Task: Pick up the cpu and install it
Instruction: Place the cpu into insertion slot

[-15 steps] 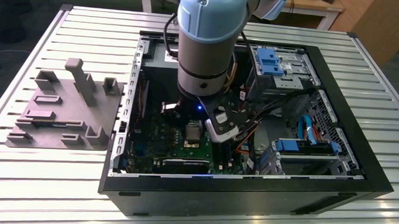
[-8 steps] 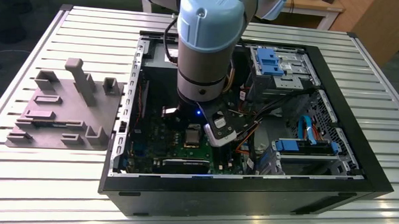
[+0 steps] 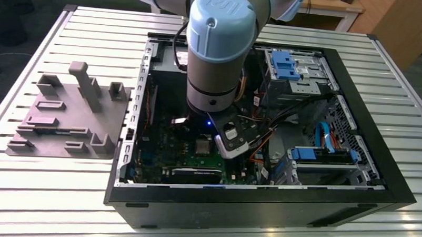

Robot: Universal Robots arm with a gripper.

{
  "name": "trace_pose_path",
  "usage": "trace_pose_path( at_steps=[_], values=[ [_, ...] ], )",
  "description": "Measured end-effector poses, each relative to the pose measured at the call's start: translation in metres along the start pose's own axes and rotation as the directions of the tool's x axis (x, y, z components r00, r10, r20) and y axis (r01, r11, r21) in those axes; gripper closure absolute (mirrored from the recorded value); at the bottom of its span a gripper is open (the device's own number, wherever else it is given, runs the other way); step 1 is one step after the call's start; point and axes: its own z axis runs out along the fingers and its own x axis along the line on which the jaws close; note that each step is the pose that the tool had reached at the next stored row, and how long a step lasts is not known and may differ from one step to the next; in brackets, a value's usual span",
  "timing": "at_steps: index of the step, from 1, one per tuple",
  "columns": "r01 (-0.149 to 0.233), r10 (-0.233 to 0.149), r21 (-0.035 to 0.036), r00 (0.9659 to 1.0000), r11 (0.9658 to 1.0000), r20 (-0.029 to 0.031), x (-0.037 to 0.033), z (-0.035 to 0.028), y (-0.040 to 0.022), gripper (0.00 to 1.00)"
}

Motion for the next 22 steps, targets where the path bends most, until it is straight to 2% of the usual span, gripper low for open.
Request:
trace_pose_path(
  at_steps=[15,19,20,22],
  values=[
    [0.000,0.000,-0.0049,1.0000,1.0000,-0.0001,0.0002,0.0041,0.0000,0.53],
    [0.000,0.000,-0.0078,1.0000,1.0000,0.0012,0.0000,0.0057,0.0004,0.47],
    [0.000,0.000,-0.0067,1.0000,1.0000,0.0010,0.0000,0.0055,0.0001,0.41],
    [0.000,0.000,-0.0054,1.0000,1.0000,0.0002,0.0001,0.0048,0.0000,0.41]
  ],
)
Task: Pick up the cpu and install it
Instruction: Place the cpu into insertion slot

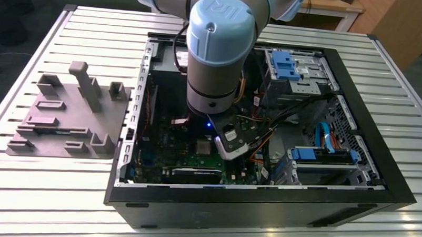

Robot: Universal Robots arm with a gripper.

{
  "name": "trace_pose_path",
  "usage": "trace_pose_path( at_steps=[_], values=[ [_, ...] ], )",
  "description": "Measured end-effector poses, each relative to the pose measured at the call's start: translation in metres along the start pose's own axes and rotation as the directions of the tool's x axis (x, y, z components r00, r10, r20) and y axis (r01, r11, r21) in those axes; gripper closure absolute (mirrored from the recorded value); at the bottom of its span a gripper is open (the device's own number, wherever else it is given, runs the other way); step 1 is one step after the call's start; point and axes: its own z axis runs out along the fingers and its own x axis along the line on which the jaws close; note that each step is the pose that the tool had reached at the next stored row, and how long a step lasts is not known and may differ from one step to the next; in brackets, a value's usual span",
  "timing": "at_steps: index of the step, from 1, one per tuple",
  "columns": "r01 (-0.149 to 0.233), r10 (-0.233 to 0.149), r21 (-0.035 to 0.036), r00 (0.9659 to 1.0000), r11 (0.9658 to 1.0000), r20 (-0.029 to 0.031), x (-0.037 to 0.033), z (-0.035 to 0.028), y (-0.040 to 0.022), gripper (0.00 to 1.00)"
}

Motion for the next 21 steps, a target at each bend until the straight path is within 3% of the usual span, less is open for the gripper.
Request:
trace_pose_path(
  at_steps=[4,8,11,21],
  values=[
    [0.000,0.000,0.0001,1.0000,1.0000,0.0000,0.0000,-0.0055,0.0001,0.41],
    [0.000,0.000,0.0000,1.0000,1.0000,0.0001,0.0000,-0.0057,0.0001,0.42],
    [0.000,0.000,0.0004,1.0000,1.0000,-0.0001,0.0000,-0.0057,-0.0004,0.55],
    [0.000,0.000,0.0001,1.0000,1.0000,0.0001,-0.0001,-0.0056,-0.0012,0.54]
  ],
)
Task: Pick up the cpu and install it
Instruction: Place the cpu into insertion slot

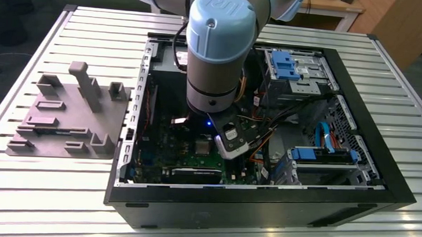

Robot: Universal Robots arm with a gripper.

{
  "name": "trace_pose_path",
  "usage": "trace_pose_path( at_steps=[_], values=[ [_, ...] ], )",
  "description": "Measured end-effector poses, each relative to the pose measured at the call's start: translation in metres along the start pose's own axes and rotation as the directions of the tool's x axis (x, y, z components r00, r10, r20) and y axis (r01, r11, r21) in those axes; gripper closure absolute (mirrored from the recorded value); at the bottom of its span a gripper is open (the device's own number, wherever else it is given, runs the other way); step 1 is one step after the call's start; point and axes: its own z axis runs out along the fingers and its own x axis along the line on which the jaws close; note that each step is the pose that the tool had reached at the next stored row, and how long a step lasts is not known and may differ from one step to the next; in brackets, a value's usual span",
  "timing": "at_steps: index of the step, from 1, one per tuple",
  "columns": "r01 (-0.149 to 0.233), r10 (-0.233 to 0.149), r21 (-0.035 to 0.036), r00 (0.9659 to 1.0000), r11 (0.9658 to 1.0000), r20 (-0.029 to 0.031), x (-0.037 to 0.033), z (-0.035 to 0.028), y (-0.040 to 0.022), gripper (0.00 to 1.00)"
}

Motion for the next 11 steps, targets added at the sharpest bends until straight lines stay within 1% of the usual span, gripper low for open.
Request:
trace_pose_path(
  at_steps=[1,3,5,7,8,9,10,11],
  values=[
    [0.000,0.000,-0.0001,1.0000,1.0000,0.0000,0.0000,-0.0001,0.0000,0.48],
    [0.000,0.000,0.0002,1.0000,1.0000,-0.0004,0.0000,-0.0020,0.0000,0.48],
    [0.000,0.000,0.0001,1.0000,1.0000,-0.0014,0.0000,-0.0073,0.0002,0.48],
    [0.000,0.000,0.0001,1.0000,1.0000,-0.0027,-0.0001,-0.0144,0.0004,0.48],
    [0.000,0.000,0.0002,1.0000,1.0000,-0.0036,-0.0001,-0.0178,0.0005,0.49],
    [0.000,0.000,0.0001,1.0000,1.0000,-0.0043,-0.0001,-0.0207,0.0006,0.56],
    [0.000,0.000,0.0001,1.0000,1.0000,-0.0051,-0.0001,-0.0227,0.0007,0.56],
    [0.000,0.000,0.0002,1.0000,1.0000,-0.0057,-0.0002,-0.0237,0.0007,0.62]
  ],
)
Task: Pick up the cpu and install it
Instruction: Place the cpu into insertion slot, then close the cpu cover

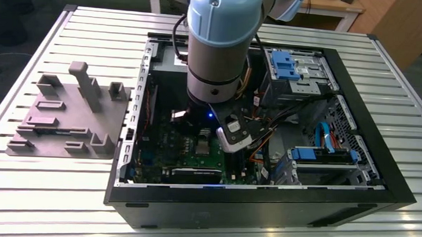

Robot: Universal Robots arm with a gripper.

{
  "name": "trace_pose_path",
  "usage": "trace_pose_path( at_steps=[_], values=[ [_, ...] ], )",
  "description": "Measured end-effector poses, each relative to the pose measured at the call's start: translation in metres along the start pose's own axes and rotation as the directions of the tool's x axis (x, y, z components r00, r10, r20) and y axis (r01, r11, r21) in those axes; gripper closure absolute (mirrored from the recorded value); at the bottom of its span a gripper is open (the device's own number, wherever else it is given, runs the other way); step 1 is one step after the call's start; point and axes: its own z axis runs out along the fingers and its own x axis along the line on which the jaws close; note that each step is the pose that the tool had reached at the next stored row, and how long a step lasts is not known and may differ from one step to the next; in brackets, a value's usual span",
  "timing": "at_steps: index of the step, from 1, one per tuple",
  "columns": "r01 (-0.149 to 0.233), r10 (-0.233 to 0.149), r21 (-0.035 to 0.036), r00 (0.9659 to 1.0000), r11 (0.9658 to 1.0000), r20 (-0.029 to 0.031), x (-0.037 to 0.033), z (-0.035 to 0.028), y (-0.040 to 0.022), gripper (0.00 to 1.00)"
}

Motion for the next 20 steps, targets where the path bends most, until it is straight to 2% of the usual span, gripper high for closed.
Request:
trace_pose_path(
  at_steps=[1,2,4,5,7,20],
  values=[
    [0.000,0.000,-0.0002,1.0000,1.0000,-0.0003,0.0000,-0.0001,0.0000,0.67],
    [0.000,0.000,-0.0003,1.0000,1.0000,-0.0003,0.0000,-0.0001,0.0001,0.67],
    [0.000,0.000,-0.0003,1.0000,1.0000,-0.0004,0.0000,-0.0001,0.0000,0.79],
    [0.000,0.000,-0.0002,1.0000,1.0000,-0.0005,0.0000,-0.0002,0.0000,0.79],
    [0.000,0.000,-0.0001,1.0000,1.0000,-0.0005,0.0000,-0.0002,0.0000,0.90],
    [0.000,0.000,-0.0001,1.0000,1.0000,-0.0010,0.0000,-0.0002,0.0000,0.90]
  ],
)
